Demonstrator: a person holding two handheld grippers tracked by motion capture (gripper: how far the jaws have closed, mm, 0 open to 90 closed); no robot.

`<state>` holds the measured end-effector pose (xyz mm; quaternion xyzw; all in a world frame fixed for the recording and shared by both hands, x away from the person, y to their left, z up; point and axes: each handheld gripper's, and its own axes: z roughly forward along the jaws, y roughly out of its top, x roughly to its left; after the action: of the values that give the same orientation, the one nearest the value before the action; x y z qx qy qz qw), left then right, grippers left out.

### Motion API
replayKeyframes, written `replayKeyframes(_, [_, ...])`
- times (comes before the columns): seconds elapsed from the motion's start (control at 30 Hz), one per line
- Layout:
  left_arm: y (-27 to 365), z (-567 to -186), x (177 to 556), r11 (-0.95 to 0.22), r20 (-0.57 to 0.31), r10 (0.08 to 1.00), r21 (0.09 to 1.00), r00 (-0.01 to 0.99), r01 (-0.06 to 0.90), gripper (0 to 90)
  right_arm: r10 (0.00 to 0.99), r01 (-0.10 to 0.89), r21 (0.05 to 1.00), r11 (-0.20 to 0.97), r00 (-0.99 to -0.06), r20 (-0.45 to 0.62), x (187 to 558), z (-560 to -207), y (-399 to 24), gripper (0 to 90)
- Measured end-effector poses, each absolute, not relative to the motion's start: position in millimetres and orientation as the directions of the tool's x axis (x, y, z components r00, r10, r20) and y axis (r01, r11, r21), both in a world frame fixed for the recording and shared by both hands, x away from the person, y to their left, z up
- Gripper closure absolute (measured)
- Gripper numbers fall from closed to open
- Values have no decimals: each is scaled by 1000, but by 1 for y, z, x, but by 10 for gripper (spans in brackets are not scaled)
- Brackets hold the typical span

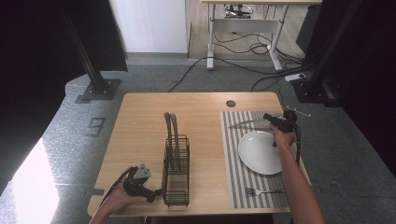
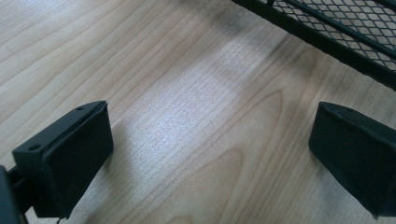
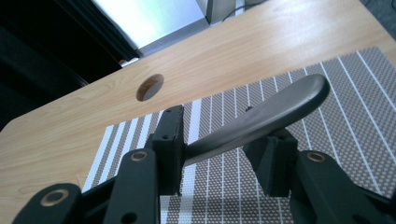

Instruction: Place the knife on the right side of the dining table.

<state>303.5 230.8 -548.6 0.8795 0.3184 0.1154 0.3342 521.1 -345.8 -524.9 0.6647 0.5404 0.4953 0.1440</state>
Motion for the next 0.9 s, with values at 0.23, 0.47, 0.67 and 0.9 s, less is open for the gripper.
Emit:
replayKeyframes(0.23, [231, -549, 303, -573, -10, 638, 662, 770, 483, 0, 858, 589, 711, -384, -57, 510, 522, -528, -348, 562])
replayKeyframes(0.47, [231, -549, 303, -573, -10, 637, 662, 770, 483, 0, 866, 597, 703, -387, -26, 499, 523, -531, -348, 530])
replayKeyframes(0.67, [231, -549, 303, -574, -10, 637, 661, 771, 483, 0, 872, 598, 705, -381, -21, 489, 524, -533, -348, 515])
replayKeyframes(0.9, [231, -549, 304, -574, -10, 637, 661, 771, 483, 0, 866, 621, 676, -397, 10, 500, 525, -539, -351, 488])
